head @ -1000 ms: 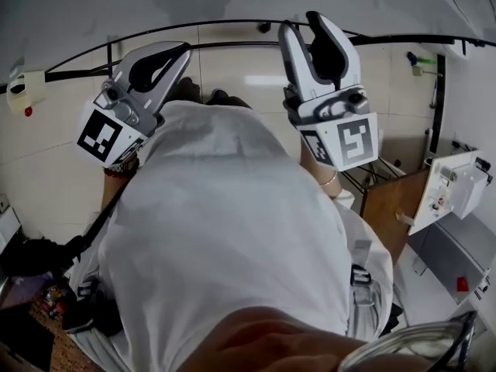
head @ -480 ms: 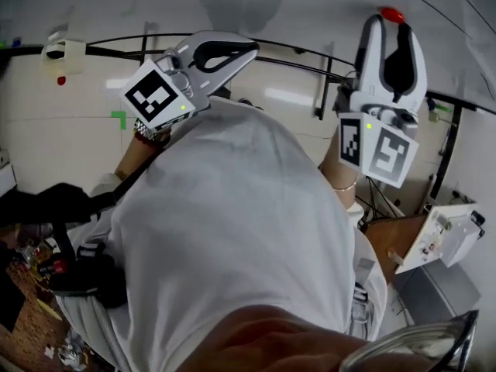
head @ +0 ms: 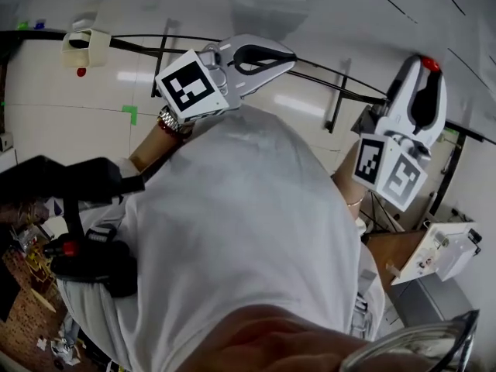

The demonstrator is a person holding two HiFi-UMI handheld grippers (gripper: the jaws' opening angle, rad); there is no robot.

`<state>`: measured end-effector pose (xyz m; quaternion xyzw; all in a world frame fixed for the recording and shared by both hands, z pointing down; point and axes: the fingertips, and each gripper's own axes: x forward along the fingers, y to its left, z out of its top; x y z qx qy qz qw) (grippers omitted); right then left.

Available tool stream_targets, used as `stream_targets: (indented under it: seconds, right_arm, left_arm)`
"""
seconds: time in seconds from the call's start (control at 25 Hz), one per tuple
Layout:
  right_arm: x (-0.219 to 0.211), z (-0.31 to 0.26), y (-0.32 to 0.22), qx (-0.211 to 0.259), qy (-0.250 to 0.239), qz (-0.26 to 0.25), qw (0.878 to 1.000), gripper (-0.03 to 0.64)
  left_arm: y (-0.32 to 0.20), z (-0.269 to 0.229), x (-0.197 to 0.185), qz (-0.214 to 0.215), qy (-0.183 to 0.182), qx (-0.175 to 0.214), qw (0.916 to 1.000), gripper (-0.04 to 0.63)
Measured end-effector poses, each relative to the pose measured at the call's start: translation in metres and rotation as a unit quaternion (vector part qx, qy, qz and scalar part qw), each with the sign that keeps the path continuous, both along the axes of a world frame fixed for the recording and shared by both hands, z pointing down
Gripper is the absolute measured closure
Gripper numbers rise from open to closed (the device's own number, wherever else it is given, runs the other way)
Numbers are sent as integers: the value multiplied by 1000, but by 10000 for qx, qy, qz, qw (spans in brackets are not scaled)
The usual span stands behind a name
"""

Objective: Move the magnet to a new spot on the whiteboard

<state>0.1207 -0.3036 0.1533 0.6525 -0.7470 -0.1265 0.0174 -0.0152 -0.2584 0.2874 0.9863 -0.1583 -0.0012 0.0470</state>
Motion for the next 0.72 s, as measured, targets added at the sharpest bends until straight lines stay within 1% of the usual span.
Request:
stream_targets:
  seconds: [0.08, 0.16, 0.24, 0.48, 0.72]
  right_arm:
    - [2, -3, 3, 0, -66, 78, 9999, 479]
    - [-4, 0, 2, 16, -124, 43, 9999, 478]
    - [-10, 4, 1, 42, -70, 91, 9999, 480]
    - [8, -3, 2, 22, 42, 147, 9999, 483]
    - [17, -8, 6, 45, -44, 75, 10000, 488]
  left_arm:
    - [4, -6, 0, -17, 57, 42, 10000, 589]
    - [5, -3, -11, -125, -41, -38, 9999, 589]
    - [1, 3, -18, -92, -39, -92, 9999, 589]
    - [-7, 3, 1, 89, 1, -183, 9998, 589]
    - [-8, -1, 11, 225, -47, -176, 9996, 589]
